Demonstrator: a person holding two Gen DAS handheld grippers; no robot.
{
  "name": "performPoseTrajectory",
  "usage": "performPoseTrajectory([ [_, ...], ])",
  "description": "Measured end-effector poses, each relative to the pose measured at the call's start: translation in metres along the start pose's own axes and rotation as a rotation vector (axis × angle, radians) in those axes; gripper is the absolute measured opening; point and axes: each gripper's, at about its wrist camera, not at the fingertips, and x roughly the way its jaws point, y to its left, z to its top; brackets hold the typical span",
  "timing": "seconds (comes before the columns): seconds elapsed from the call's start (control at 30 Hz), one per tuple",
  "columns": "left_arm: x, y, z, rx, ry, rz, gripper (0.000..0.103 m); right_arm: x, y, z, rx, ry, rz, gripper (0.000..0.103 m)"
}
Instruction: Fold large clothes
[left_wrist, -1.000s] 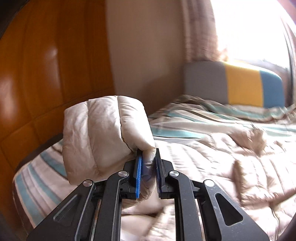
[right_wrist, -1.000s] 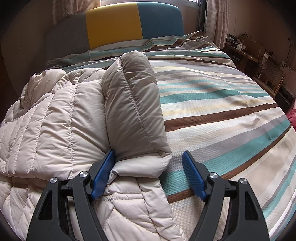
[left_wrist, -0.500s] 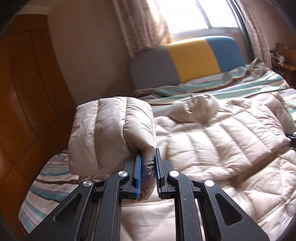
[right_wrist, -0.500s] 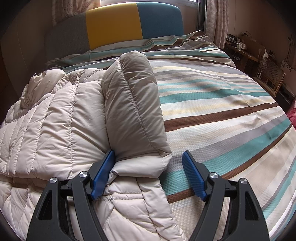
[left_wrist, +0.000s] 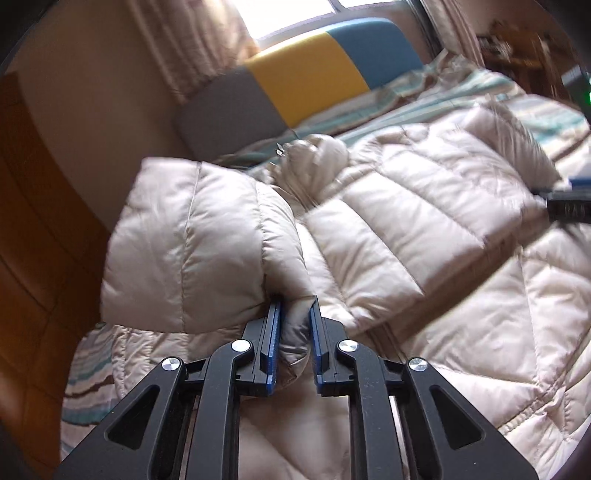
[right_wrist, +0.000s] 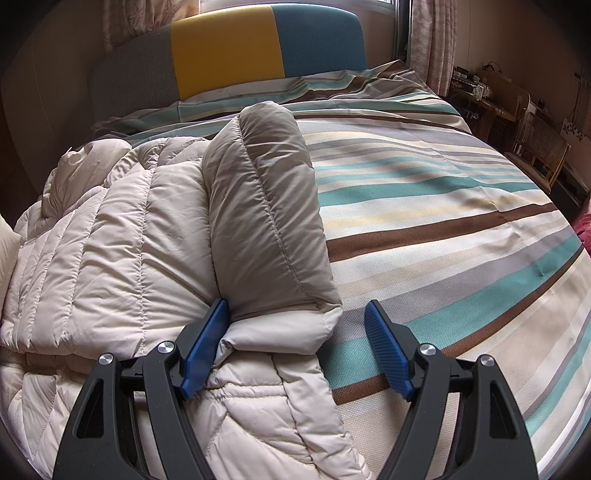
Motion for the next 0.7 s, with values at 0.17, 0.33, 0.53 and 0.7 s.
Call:
performPoseTrajectory([
  [0.17,-0.008,-0.015,0.003,0.032,-0.046,-0.067,0.050,0.000,0.000,0.000,0.000,0.000,0.000,0.076],
  [0.33,-0.027,-0.028,0.008,0.054,-0.102,-0.167,0.050,0.000,0.000,0.000,0.001,0.000,0.001,0.076],
  [0.53,-0.048,-0.006,-0.002,-0.036,-0.129,-0.260,0.064,-0.001,0.000,0.000,0.011,-0.010,0.011,0.077],
  [0.7,-0.044,0.071,-0.014,-0.301,-0.085,-0.249,0.066,-0.016,0.002,0.001,0.023,-0.045,0.059,0.078],
])
